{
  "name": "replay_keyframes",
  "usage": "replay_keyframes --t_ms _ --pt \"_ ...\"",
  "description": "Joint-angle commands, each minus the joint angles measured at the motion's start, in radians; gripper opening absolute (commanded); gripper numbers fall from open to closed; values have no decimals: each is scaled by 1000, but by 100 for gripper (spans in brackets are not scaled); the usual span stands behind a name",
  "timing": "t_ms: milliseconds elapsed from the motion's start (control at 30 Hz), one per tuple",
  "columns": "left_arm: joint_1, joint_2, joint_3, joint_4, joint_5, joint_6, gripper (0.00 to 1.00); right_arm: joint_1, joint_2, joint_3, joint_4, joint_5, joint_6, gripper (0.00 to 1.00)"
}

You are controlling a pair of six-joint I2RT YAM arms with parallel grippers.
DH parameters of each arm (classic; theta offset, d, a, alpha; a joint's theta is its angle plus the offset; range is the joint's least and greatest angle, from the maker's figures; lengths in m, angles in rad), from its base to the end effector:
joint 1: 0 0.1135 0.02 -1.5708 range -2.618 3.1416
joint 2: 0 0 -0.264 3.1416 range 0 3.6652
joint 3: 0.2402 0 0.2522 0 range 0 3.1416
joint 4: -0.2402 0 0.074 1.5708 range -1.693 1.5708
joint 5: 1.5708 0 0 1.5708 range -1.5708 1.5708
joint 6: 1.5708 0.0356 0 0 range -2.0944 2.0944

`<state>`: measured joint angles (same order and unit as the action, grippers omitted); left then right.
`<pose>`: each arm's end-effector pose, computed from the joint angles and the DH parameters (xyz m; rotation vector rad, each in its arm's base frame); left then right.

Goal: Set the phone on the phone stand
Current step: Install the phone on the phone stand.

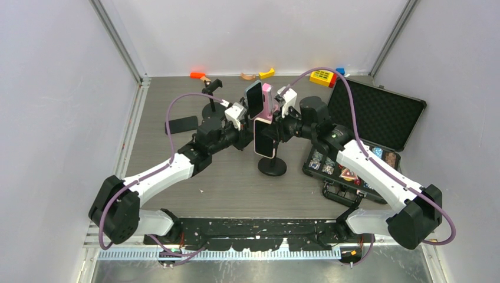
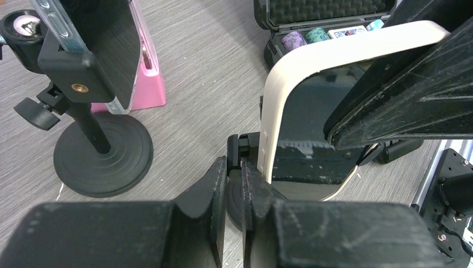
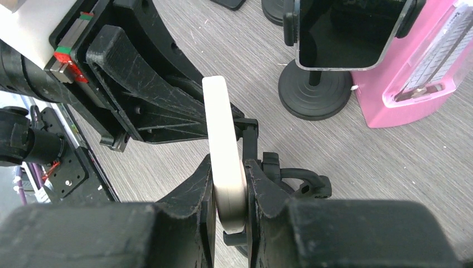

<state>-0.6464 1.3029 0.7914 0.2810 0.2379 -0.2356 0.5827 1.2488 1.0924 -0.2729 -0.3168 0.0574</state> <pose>0.2335 -0.1867 0.2757 0.5540 1.7920 -0.8335 0.2325 0.1665 0.3402 -0.7321 1.9168 0.7218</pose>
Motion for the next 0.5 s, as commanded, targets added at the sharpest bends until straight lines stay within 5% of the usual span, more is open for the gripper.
replay_keyframes --t_ms 0,467 --pt "15 -41 -22 -82 -93 34 0 -86 -24 -8 -72 484 -3 0" --pt "-12 -33 -11 -88 -154 60 0 -41 18 27 -163 680 -16 0"
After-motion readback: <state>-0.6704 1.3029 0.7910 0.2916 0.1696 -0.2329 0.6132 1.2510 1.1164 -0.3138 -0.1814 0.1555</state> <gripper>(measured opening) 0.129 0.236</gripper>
